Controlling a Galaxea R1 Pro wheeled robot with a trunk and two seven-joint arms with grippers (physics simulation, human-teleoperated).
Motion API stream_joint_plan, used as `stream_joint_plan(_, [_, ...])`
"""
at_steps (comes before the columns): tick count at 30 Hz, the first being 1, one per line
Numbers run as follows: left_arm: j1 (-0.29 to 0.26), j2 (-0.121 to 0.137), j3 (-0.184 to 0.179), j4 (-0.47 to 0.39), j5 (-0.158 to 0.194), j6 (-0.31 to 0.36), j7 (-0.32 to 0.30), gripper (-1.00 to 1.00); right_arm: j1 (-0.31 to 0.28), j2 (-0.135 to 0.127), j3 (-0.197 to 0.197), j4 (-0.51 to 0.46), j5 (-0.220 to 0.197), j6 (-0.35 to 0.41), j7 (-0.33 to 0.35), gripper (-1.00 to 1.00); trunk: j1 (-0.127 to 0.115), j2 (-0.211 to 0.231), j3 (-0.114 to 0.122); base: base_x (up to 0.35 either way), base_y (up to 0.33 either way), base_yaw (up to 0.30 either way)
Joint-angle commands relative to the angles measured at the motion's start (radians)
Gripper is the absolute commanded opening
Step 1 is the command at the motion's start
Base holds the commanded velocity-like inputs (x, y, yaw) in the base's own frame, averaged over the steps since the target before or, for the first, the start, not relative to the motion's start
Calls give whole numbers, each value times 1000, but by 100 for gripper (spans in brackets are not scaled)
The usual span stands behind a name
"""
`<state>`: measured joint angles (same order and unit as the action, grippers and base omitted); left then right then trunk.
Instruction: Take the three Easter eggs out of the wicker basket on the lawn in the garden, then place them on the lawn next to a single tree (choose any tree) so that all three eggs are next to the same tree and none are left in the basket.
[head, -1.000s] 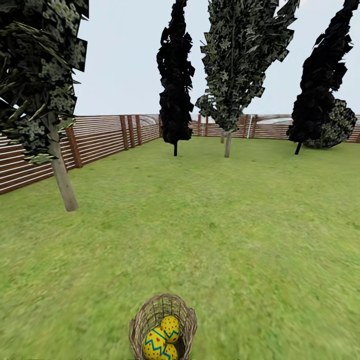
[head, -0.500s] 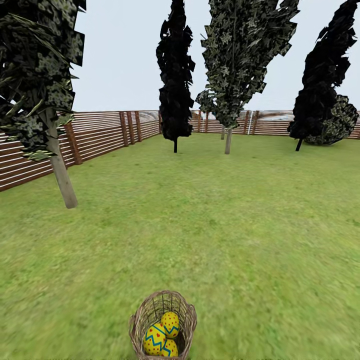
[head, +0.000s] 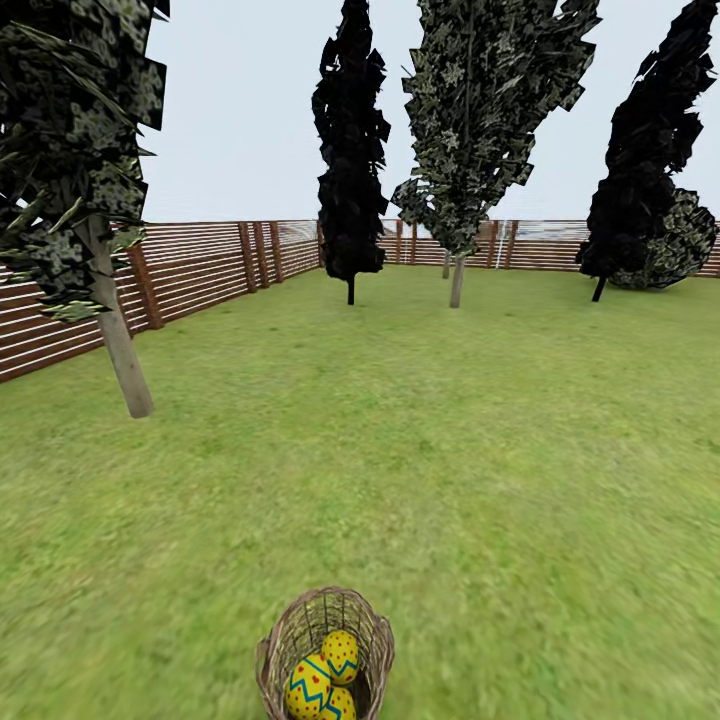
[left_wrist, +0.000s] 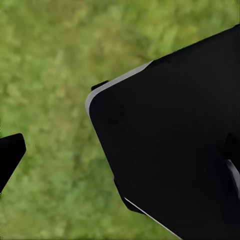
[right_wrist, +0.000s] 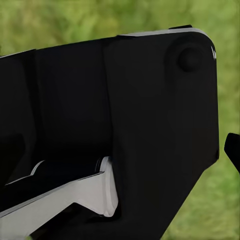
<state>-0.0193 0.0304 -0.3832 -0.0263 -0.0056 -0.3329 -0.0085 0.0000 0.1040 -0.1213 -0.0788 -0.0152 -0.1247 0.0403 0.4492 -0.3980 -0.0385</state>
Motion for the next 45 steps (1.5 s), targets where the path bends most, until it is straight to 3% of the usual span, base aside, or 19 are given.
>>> stream_joint_plan(1, [-1, 0, -2, 0, -1, -3, -1, 100, 0, 0, -8, -1, -2, -2, 4, 100, 1, -2, -2, 98, 0, 0])
stream_joint_plan(45, [-1, 1, 0, 0, 1, -2, -1, 100, 0, 0, -9, -1, -2, -2, 4, 100, 1, -2, -2, 8, 0, 0])
